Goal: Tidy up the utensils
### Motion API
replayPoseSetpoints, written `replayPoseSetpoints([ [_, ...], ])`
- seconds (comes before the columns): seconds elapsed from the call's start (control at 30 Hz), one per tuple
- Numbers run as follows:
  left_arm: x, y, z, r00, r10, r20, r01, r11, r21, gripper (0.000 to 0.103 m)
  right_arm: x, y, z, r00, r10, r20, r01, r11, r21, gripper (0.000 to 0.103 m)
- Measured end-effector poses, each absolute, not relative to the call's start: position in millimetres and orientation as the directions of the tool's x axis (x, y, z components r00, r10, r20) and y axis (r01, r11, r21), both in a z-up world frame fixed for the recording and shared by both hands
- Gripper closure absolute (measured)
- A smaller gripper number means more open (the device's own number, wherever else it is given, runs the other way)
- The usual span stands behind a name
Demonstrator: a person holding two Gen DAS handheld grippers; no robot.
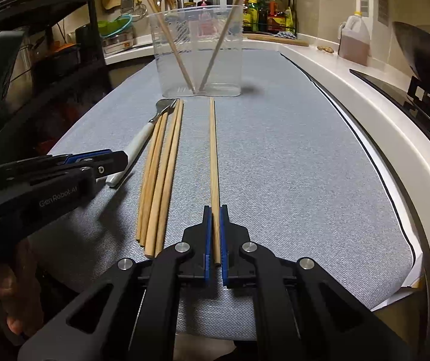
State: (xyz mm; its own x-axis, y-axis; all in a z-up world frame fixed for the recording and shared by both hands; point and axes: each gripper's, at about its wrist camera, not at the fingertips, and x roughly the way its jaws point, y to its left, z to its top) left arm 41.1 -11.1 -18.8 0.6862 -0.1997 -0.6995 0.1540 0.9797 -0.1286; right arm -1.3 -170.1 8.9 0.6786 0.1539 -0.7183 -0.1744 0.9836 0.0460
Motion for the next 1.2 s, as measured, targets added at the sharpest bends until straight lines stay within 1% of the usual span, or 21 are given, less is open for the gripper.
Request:
replayPoseSetpoints([
  [0.03,40,-12,-19,0.691,-0.194,-0.696,0.153,0.981,-0.122,0.07,-1,-172,9,0.682,0.149,-0.716,-0.168,0.985,0.046,0.098],
  [0.07,41,-12,-18,0.695,-0.188,-0.695,0.152,0.982,-0.114,0.069,-1,-174,9,0.681,0.144,-0.718,-0.161,0.986,0.045,0.098],
  [0.23,48,-14,-19,0.695,-0.174,-0.697,0.14,0.984,-0.106,0.069,2,-172,6,0.675,0.135,-0.726,-0.164,0.986,0.03,0.096],
  [0.33,54,-15,-23,0.683,-0.158,-0.714,0.129,0.987,-0.094,0.069,3,-171,6,0.673,0.133,-0.728,-0.161,0.986,0.031,0.095],
  [0.37,56,-15,-25,0.677,-0.156,-0.719,0.124,0.988,-0.097,0.073,3,-170,6,0.673,0.131,-0.728,-0.161,0.987,0.029,0.095],
  [0.43,58,-14,-25,0.674,-0.134,-0.727,0.111,0.991,-0.08,0.084,4,-170,7,0.672,0.128,-0.729,-0.163,0.986,0.023,0.098],
  [0.63,53,1,-23,0.679,-0.11,-0.726,0.072,0.994,-0.083,0.085,5,-171,7,0.669,0.125,-0.733,-0.151,0.988,0.03,0.098],
  [0.8,33,18,-23,0.664,-0.105,-0.74,0.05,0.994,-0.097,0.085,6,-176,8,0.668,0.104,-0.737,-0.124,0.992,0.027,0.097],
  [0.93,22,28,-25,0.661,-0.113,-0.741,0.016,0.99,-0.138,0.085,6,-180,7,0.664,0.117,-0.738,-0.128,0.991,0.042,0.095],
  [1.0,19,25,-27,0.67,-0.104,-0.735,0.013,0.992,-0.128,0.083,7,-182,6,0.665,0.124,-0.736,-0.134,0.99,0.046,0.095],
  [1.07,19,21,-28,0.677,-0.096,-0.73,0.018,0.993,-0.114,0.077,6,-183,6,0.667,0.134,-0.733,-0.137,0.989,0.055,0.095],
  [1.2,20,14,-28,0.687,-0.077,-0.723,0.015,0.996,-0.092,0.075,6,-183,5,0.674,0.145,-0.724,-0.148,0.987,0.06,0.095],
])
